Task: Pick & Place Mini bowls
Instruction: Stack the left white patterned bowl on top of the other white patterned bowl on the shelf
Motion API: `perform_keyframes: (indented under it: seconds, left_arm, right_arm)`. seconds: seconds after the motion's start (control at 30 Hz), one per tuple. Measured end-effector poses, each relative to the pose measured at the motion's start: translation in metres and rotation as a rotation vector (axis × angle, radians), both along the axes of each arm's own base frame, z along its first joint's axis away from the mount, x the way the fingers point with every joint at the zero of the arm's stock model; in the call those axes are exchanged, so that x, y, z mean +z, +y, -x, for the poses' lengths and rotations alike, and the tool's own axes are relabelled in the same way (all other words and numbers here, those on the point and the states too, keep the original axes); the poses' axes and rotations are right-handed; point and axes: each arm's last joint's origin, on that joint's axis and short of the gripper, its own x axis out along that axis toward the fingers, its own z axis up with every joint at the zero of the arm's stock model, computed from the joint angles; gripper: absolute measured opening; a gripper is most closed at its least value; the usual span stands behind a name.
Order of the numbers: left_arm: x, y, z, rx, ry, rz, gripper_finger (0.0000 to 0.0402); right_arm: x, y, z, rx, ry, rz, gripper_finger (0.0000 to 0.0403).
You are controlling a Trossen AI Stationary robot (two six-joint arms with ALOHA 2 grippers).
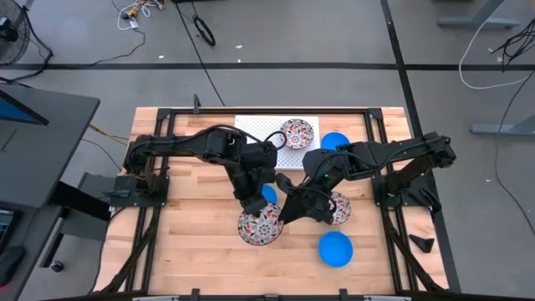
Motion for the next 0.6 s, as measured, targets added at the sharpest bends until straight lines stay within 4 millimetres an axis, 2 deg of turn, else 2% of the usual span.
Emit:
perform_keyframes:
  seconds: [0.17,0.6]
  left_arm:
    - [0.0004,0.0002,-0.0007,0.000,-0.010,0.000,0.0023]
    - [0.0005,0.0006,-0.0010,0.002,-0.013,-0.004,0.0030]
  right_arm:
    - [-0.0005,0.0003,0.0004,-0.003,0.013,-0.007,0.0014]
    - [-0.0013,0.0000,0.0008,-0.005,0.022,-0.003,0.0010]
